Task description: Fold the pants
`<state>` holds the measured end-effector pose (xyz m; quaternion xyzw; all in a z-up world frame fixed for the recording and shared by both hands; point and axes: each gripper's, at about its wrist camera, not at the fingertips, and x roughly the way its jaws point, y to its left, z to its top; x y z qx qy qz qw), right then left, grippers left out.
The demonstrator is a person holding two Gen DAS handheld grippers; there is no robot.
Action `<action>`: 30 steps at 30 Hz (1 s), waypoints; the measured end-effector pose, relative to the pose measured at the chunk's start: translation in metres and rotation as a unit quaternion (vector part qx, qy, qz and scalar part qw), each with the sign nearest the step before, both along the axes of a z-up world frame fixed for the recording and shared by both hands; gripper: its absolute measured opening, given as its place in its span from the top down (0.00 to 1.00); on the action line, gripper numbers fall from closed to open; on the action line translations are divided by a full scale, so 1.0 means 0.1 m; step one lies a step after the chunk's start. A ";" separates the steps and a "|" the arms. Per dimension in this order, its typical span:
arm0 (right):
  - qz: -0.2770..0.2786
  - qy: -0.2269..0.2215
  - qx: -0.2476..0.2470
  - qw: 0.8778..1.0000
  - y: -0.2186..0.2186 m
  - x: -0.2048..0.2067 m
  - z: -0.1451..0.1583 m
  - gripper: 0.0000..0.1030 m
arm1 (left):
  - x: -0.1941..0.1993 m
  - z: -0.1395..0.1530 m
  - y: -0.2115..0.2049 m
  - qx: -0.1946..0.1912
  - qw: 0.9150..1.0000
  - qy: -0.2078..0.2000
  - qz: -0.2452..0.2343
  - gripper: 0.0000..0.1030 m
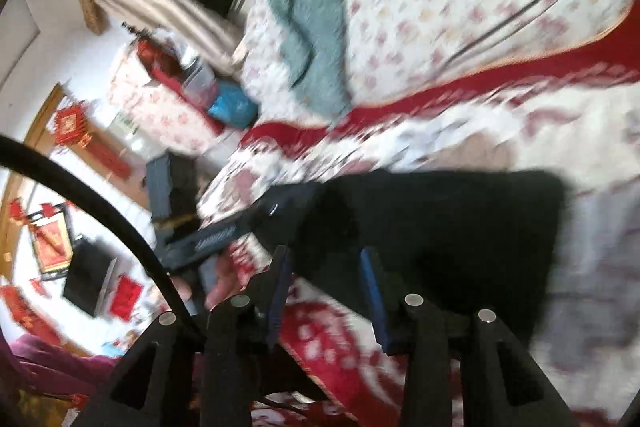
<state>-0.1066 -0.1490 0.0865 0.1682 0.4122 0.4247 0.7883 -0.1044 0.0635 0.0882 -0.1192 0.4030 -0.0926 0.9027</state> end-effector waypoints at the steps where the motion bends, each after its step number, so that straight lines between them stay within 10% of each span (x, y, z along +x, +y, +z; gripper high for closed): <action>1: -0.018 -0.004 -0.007 1.000 -0.10 0.00 0.00 0.66 | 0.00 0.00 -0.05 0.004 1.000 -0.001 -0.003 0.61; 6: -0.092 0.012 -0.060 0.994 -0.31 0.14 -0.12 0.66 | 0.01 -0.03 -0.30 -0.005 1.000 0.000 -0.012 0.61; 30: -0.058 0.019 -0.116 0.991 0.27 0.29 -0.32 0.66 | -0.02 -0.39 -0.25 -0.027 0.999 0.041 0.022 0.62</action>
